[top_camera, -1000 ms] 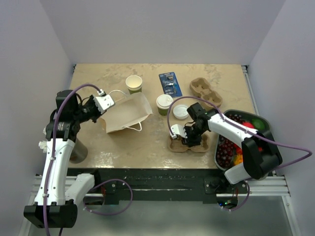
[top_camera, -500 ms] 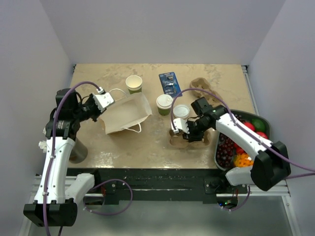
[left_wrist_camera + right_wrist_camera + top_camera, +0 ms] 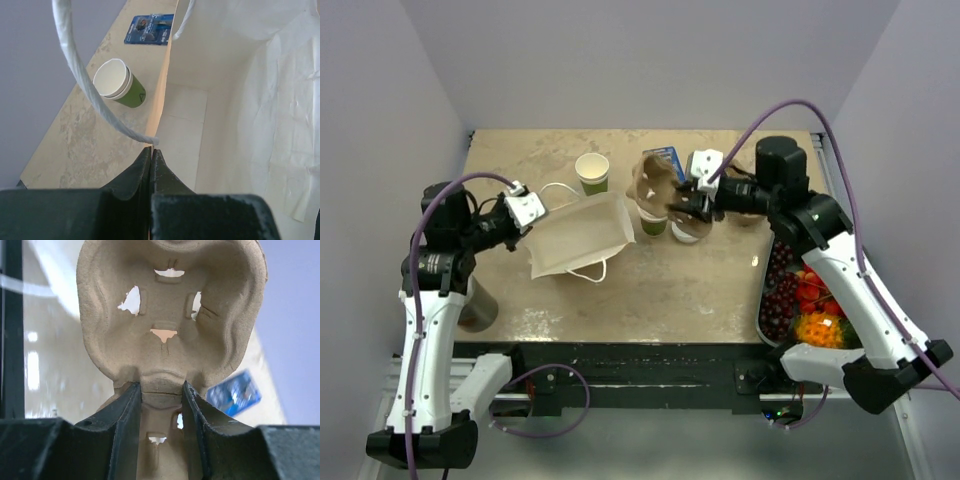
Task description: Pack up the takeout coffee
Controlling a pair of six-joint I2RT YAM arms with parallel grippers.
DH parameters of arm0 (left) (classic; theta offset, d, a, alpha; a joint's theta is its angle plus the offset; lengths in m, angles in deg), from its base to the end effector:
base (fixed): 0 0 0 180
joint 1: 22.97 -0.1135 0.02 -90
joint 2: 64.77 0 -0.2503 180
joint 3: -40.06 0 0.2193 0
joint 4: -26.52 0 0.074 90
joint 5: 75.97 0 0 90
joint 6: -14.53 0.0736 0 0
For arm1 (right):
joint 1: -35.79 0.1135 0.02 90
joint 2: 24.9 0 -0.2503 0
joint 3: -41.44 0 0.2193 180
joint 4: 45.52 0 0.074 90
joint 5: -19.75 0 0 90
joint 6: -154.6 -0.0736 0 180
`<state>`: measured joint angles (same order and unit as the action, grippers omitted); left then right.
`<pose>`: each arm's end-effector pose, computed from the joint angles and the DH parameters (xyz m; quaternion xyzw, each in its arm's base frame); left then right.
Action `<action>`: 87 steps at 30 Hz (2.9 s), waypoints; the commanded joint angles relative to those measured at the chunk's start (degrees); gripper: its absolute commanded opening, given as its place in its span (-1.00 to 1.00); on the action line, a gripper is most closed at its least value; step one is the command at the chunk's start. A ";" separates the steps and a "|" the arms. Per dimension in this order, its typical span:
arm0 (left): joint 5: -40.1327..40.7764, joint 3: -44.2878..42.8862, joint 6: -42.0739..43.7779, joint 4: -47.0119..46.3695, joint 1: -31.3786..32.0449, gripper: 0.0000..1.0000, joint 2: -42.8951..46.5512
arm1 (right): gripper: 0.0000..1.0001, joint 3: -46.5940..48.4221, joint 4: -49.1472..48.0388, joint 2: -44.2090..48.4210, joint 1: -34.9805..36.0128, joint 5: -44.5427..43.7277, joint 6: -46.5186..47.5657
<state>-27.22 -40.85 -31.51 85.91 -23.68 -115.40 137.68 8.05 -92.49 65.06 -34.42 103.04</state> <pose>0.1642 -0.0465 0.3547 0.4633 0.6843 -0.1007 0.5541 0.1868 0.1541 0.3937 -0.5843 0.5740 0.2176 0.5309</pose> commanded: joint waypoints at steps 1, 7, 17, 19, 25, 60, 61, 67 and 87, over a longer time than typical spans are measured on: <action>-6.64 -4.39 -4.40 0.18 0.27 -1.00 2.55 | -1.00 13.20 -10.45 -4.73 1.39 12.73 -13.20; -9.45 -2.47 -5.90 3.16 0.18 -1.00 4.14 | -1.00 12.73 -25.45 -4.84 9.56 13.83 -24.36; -9.46 -3.87 -10.48 2.89 0.18 -1.00 2.56 | -1.00 6.57 -29.07 -4.65 19.15 22.17 -15.77; -9.72 -4.48 -10.30 3.69 0.18 -1.00 2.55 | -1.00 6.57 -28.82 -6.05 19.85 23.66 -13.14; -10.25 -3.87 -9.86 5.36 0.18 -1.00 3.17 | -1.00 8.33 -28.55 -10.27 22.49 24.99 -6.89; -9.72 -2.38 -13.03 4.92 0.18 -1.00 7.21 | -1.00 6.03 2.80 -13.52 25.30 7.80 27.12; -9.98 -2.20 -13.64 4.92 0.18 -1.00 7.39 | -1.00 6.47 3.96 -14.14 25.91 5.85 27.74; -12.09 0.70 -16.10 3.95 0.27 -1.00 9.23 | -1.00 8.15 4.50 -16.34 29.78 -4.69 24.76; -12.80 1.40 -27.08 1.68 0.18 -1.00 7.30 | -1.00 17.20 8.70 -22.22 42.34 -36.34 20.01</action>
<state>-38.52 -38.69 -52.23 91.28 -23.64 -108.14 151.06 12.57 -113.91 104.82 -63.53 122.67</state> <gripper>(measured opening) 0.015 0.363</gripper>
